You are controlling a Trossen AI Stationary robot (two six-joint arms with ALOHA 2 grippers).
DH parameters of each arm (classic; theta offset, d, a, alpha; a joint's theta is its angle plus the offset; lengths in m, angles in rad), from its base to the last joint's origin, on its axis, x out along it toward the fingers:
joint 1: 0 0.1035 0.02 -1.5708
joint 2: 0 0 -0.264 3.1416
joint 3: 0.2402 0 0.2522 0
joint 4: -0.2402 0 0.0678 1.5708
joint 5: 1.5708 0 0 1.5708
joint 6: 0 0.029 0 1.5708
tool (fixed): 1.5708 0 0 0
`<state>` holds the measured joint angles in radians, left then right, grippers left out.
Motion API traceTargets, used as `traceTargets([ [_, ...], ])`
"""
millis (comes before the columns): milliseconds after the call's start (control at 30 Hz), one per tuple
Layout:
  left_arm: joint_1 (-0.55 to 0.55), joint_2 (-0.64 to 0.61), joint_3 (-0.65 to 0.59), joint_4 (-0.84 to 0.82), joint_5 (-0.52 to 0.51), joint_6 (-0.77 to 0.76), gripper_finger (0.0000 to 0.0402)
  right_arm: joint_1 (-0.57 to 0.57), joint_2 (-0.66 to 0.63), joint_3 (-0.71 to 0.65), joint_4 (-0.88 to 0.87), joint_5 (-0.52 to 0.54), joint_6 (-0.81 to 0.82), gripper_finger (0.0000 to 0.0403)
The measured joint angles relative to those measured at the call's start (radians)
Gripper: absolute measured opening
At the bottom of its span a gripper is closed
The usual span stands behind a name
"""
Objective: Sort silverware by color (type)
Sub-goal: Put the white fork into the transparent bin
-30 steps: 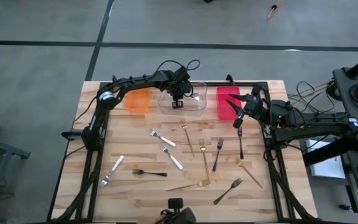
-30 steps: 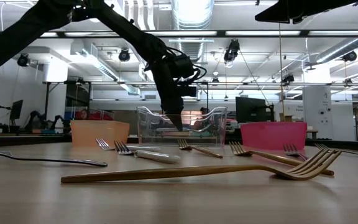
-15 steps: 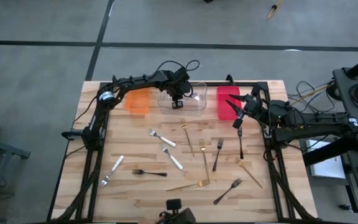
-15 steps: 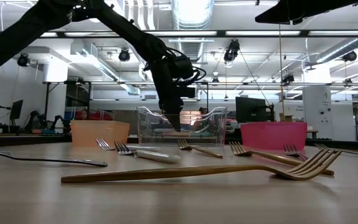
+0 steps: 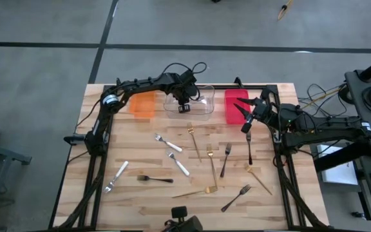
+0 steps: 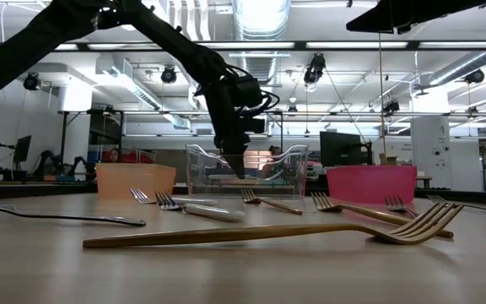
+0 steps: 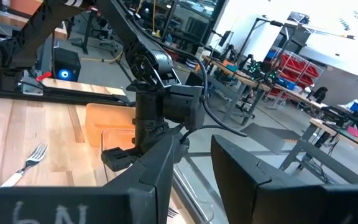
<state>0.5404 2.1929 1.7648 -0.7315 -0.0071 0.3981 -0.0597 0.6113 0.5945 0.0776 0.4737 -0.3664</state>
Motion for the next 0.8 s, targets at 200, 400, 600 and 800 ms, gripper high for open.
traceTargets([
  [200,0.0,0.0,-0.001,0.0,0.0,0.0,0.0025,0.0,0.0,0.0,0.0,0.0,0.0,0.01],
  [400,0.0,0.0,-0.007,0.001,0.0,-0.008,0.0025,0.0,0.0,0.0,-0.001,0.0,0.0,0.01],
  [600,0.0,0.0,-0.009,0.001,0.0,-0.02,0.0025,0.0,0.0,0.0,-0.018,0.0,-0.001,0.01],
  [800,0.0,0.0,-0.014,0.002,0.0,-0.025,0.0025,0.0,0.0,0.0,-0.019,0.0,-0.001,0.01],
])
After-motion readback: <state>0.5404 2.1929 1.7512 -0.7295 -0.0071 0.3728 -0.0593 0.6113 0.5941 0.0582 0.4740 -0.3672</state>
